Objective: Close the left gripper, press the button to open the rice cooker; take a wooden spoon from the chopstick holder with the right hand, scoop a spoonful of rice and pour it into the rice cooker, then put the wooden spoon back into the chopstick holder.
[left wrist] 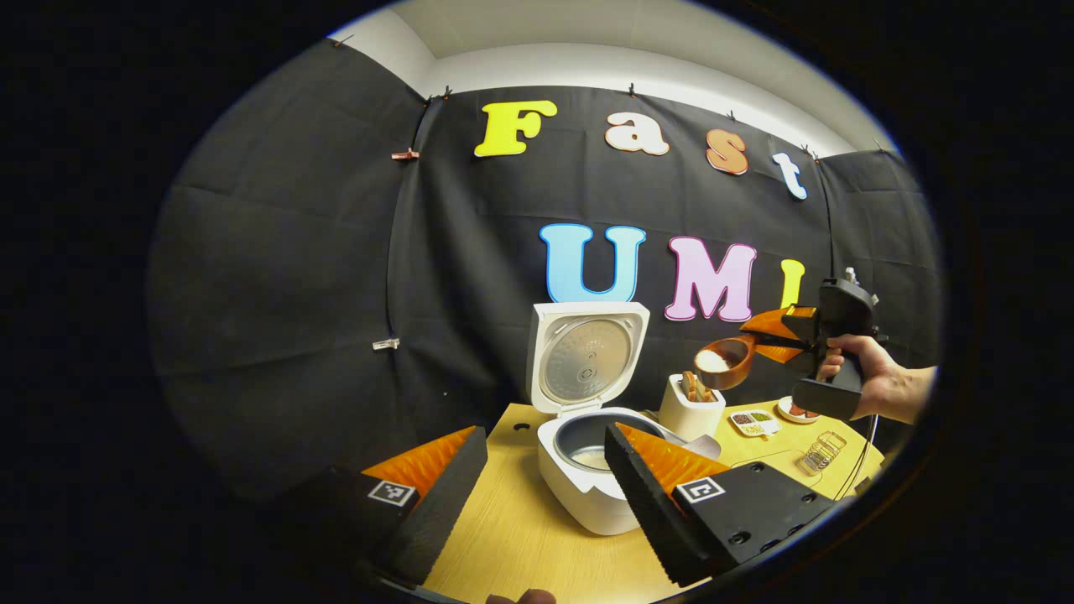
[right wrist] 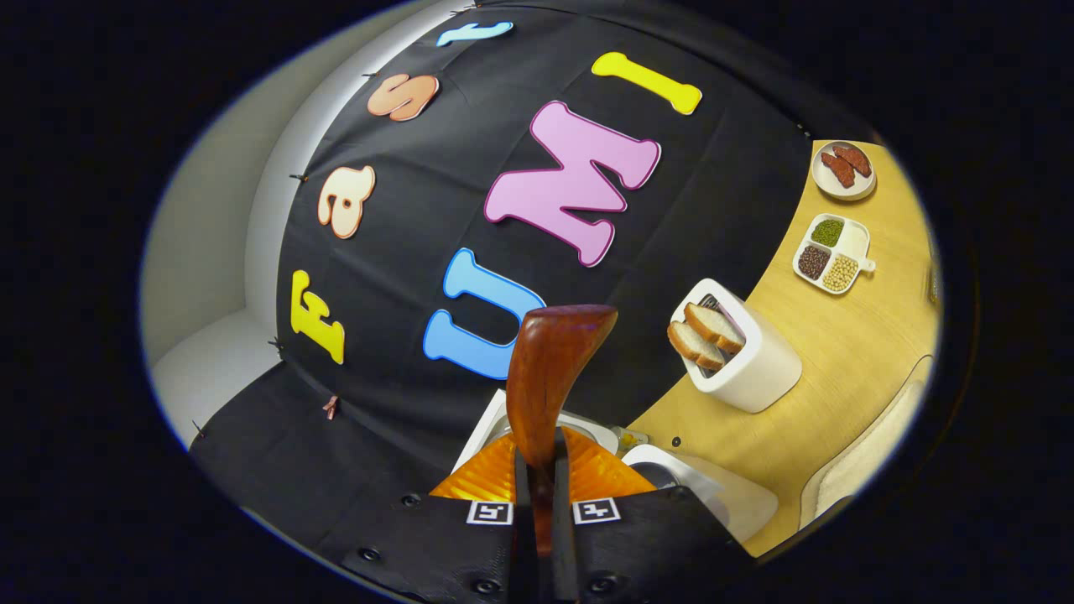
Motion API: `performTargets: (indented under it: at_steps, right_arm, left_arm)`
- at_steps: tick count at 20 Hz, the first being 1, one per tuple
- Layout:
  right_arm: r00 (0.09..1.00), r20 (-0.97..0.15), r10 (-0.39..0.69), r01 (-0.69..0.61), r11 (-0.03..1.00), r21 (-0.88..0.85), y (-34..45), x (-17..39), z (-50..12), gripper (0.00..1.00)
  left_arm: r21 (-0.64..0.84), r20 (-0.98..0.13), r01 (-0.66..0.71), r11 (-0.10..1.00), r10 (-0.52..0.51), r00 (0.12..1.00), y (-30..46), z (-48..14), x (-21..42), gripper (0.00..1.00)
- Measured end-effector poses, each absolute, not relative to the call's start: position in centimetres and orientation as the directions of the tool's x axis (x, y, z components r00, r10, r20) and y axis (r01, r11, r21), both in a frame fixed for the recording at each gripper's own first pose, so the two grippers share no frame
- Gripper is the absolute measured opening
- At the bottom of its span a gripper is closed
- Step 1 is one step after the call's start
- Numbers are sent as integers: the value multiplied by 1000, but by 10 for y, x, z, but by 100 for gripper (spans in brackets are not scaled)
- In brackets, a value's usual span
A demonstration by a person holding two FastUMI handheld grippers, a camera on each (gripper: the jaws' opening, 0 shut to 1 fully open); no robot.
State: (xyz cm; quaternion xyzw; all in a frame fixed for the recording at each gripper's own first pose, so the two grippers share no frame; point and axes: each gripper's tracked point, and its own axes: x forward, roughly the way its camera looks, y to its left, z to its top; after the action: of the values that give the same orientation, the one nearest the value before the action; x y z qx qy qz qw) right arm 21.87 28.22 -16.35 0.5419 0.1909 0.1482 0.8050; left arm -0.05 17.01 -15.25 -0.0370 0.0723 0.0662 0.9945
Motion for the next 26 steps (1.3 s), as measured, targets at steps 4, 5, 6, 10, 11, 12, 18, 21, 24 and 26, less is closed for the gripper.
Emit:
performTargets:
  at_steps: [4,5,6,10,11,12,18,21,24,26]
  right_arm:
    - [879,-152,451,-91,472,877,324,237,-154,11]
    - [878,-154,453,-114,512,852,335,239,-153,11]
    - [876,-159,455,-140,556,820,343,241,-154,11]
    - [861,-205,465,-224,710,668,375,259,-177,11]
    - [858,-221,463,-242,746,620,378,258,-185,11]
    - [855,-237,460,-257,775,577,382,259,-191,11]
    - [831,-273,484,-340,832,439,407,257,-214,11]
    - [824,-258,504,-402,842,360,413,254,-210,11]
    - [817,-254,518,-455,849,269,417,254,-209,11]
    - [811,-252,529,-484,847,219,423,255,-206,11]
  left_arm:
    - [-81,-149,-138,987,125,981,180,-157,2,98]
    - [-82,-153,-143,986,130,980,184,-158,3,98]
    - [-83,-156,-149,985,135,978,189,-161,2,99]
    - [-85,-165,-172,981,156,974,204,-163,1,99]
    - [-87,-171,-178,980,161,972,208,-165,-1,99]
    - [-92,-176,-184,979,166,970,211,-169,-2,99]
    - [-102,-209,-204,974,180,961,222,-181,-3,97]
    - [-108,-209,-201,974,175,962,220,-181,-3,96]
    - [-112,-218,-194,974,167,962,217,-184,-3,96]
    - [-114,-221,-190,975,161,962,214,-184,-4,96]
